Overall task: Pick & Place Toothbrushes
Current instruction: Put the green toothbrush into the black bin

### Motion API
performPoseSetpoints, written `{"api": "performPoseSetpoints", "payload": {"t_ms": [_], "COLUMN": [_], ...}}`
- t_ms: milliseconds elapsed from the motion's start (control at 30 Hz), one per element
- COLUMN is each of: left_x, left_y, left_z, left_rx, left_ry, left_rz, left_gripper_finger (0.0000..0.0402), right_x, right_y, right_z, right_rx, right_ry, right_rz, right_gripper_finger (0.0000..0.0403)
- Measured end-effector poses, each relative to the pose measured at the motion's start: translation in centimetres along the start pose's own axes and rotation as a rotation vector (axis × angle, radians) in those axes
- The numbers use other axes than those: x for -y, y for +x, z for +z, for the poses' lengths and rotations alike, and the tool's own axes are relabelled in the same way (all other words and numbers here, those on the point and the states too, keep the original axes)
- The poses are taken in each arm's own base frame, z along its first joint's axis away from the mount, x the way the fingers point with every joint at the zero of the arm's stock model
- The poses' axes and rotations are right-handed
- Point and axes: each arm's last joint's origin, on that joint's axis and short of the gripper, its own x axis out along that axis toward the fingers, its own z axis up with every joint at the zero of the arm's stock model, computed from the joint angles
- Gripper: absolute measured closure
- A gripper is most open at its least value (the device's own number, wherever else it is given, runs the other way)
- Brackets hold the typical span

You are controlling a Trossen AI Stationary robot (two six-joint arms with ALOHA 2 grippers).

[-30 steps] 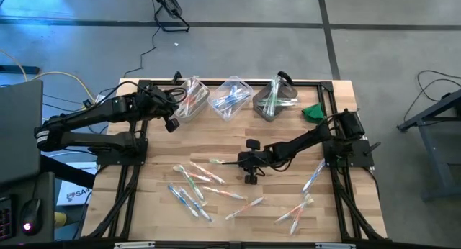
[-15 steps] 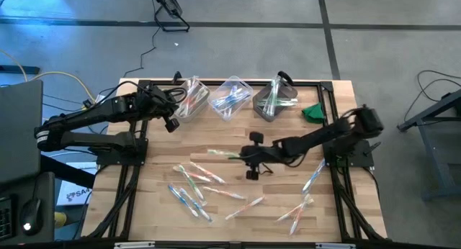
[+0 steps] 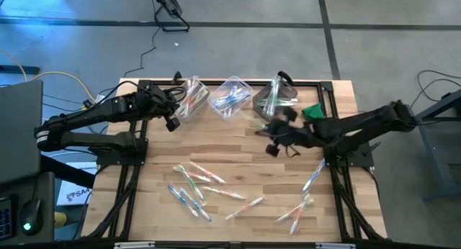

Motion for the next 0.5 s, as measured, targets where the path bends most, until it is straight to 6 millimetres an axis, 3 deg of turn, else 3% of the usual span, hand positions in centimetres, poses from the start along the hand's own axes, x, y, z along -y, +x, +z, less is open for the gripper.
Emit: {"api": "performPoseSetpoints", "payload": {"t_ms": [200, 500], "left_x": [0.0, 0.0], "left_y": [0.0, 0.0], "left_z": [0.0, 0.0], "left_rx": [0.0, 0.0], "left_ry": [0.0, 0.0], "left_rz": [0.0, 0.0], "left_gripper_finger": [0.04, 0.04], "right_x": [2.6, 6.2], "right_y": [-1.0, 0.4], "right_z": [0.0, -1.4], "right_rx": [0.024, -0.14], "right_ry": [0.203, 0.509], "right_rz": [-0.179, -0.37], "right_gripper_finger": [0.0363, 0.0363]}}
